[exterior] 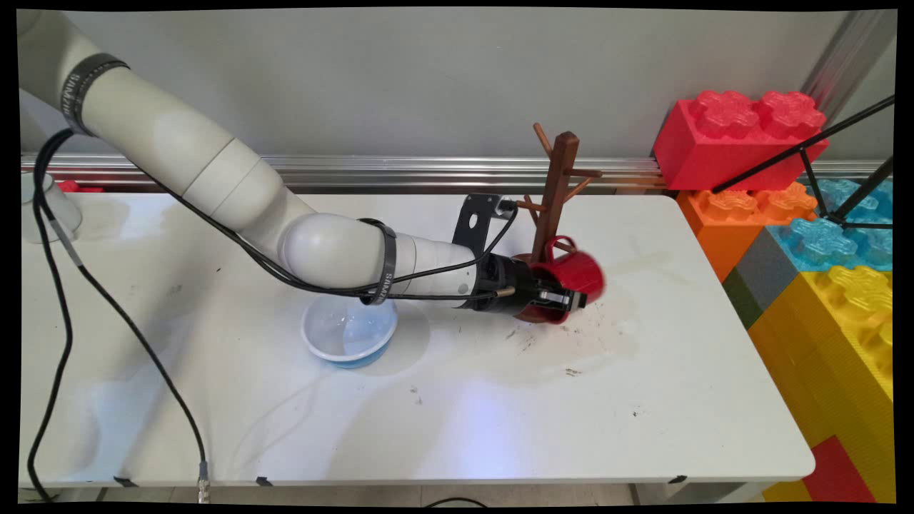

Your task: Place the picked object on the table

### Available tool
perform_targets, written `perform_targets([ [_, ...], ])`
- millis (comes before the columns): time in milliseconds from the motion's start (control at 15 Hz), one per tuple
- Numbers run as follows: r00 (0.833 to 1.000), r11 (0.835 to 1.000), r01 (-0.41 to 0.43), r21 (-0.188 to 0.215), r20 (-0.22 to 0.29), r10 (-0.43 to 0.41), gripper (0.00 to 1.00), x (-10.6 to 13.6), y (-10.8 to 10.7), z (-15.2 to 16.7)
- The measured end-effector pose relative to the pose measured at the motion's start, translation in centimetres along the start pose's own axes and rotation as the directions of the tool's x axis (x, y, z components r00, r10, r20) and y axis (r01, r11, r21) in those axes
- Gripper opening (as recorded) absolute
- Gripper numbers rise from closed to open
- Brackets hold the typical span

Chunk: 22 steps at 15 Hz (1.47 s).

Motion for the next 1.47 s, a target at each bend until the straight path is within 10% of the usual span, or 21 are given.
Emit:
perform_targets([
  [800, 1.000, 1.000, -0.002, -0.010, 0.017, 0.002, 0.00, -0.2, 0.9, -1.3],
  [1467, 1.000, 0.996, 0.001, -0.092, 0.002, -0.001, 0.00, 0.8, 4.6, -2.6],
])
